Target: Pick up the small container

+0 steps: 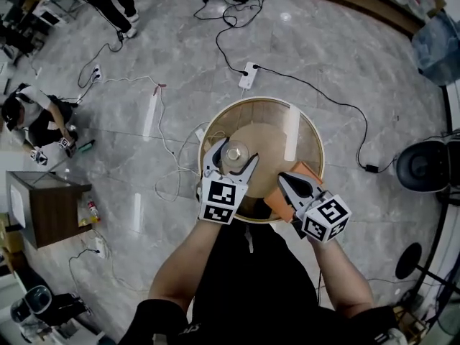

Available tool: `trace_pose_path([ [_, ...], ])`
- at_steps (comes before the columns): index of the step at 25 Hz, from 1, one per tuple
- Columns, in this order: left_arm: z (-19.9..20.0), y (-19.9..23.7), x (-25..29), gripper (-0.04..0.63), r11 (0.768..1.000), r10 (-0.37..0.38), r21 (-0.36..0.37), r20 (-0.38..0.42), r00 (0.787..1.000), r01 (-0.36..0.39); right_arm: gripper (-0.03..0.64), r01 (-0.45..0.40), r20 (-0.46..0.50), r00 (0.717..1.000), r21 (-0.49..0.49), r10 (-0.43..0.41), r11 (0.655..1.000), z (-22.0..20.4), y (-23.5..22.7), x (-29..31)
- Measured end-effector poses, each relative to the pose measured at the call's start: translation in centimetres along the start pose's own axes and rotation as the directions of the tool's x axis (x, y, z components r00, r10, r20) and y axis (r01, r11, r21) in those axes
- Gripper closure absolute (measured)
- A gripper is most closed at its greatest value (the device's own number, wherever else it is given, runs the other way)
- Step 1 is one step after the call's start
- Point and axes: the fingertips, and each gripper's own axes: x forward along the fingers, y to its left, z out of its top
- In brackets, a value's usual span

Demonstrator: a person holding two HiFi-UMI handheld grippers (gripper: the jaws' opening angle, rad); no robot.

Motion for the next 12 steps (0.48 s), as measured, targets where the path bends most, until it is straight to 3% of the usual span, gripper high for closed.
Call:
trace_pose_path([
  [5,1.8,-0.7,-6.3,0.255,1.0,-0.002,0.01,0.003,1.0,0.002,0.603,0.005,0.012,1.0,-0.04,-0.005,0.999,1.7,4.7,-1.7],
  [12,2.1,1.6,-13.3,0.255,1.0,-0.015,-0.007,0.013,1.0,0.015,0.603,0.02,0.072,0.997,-0.088,-0.014,0.996,4.1,11.4,-1.6],
])
